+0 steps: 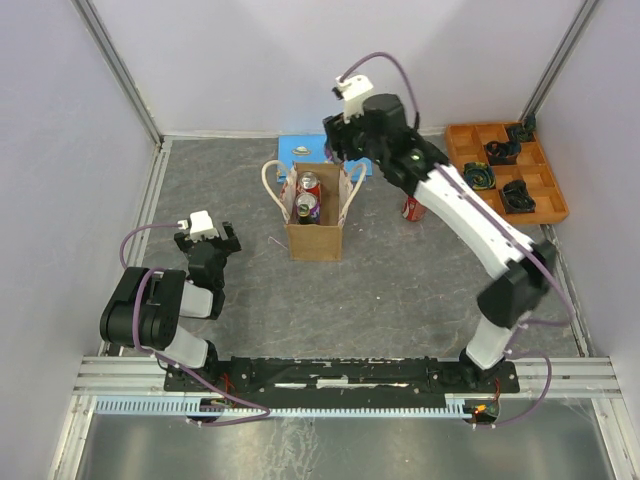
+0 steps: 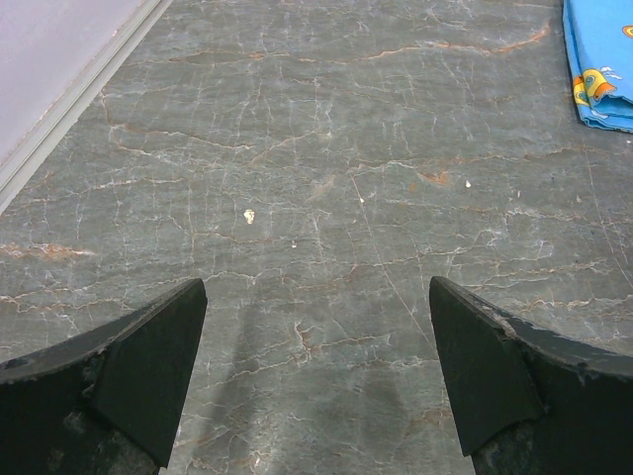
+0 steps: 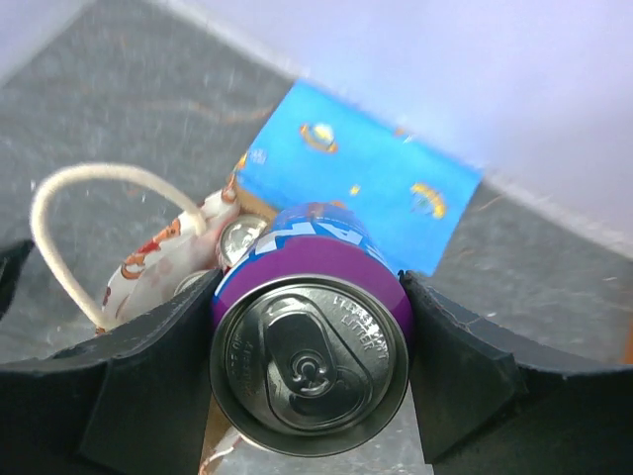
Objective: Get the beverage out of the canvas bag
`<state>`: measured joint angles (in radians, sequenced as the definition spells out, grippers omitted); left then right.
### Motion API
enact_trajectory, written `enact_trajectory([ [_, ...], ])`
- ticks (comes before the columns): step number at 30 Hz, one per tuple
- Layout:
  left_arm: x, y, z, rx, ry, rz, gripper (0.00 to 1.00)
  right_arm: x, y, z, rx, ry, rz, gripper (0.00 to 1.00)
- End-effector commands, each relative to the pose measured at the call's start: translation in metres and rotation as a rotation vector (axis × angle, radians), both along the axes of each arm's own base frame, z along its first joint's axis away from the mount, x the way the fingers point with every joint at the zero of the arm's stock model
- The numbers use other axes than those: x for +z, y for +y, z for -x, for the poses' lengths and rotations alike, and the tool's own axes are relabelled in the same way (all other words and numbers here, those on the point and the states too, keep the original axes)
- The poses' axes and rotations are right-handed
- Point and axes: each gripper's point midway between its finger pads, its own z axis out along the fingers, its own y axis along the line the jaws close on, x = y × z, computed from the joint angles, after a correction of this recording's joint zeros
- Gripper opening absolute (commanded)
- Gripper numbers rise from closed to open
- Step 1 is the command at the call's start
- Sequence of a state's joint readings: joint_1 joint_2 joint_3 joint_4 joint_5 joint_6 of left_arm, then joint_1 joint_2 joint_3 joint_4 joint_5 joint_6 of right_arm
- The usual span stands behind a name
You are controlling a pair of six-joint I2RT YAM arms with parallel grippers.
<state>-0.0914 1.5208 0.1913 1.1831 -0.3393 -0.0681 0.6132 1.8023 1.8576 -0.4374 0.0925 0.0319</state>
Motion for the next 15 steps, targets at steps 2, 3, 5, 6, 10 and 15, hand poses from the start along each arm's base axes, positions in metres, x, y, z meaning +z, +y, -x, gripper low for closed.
enact_trajectory([
  [2,0.018,0.003,-0.008,0.015,-0.058,-0.031,0.99,0.133,-0.063,0.021,-0.187,-0.391,-0.133,0.0],
  [3,0.018,0.004,-0.008,0.016,-0.058,-0.03,0.99,0.139,-0.076,0.024,-0.235,-0.421,-0.131,0.0],
  [5,0.018,0.003,-0.008,0.015,-0.057,-0.03,0.99,0.146,-0.102,0.027,-0.344,-0.458,-0.104,0.0],
  [6,0.018,0.003,-0.008,0.015,-0.057,-0.03,0.99,0.147,-0.112,0.029,-0.388,-0.469,-0.087,0.0],
  [10,0.018,0.004,-0.008,0.016,-0.058,-0.031,0.99,0.128,-0.142,0.027,-0.53,-0.438,0.021,0.0],
  [15,0.018,0.004,-0.008,0.016,-0.056,-0.032,0.99,0.081,-0.154,0.017,-0.579,-0.307,0.082,0.0],
])
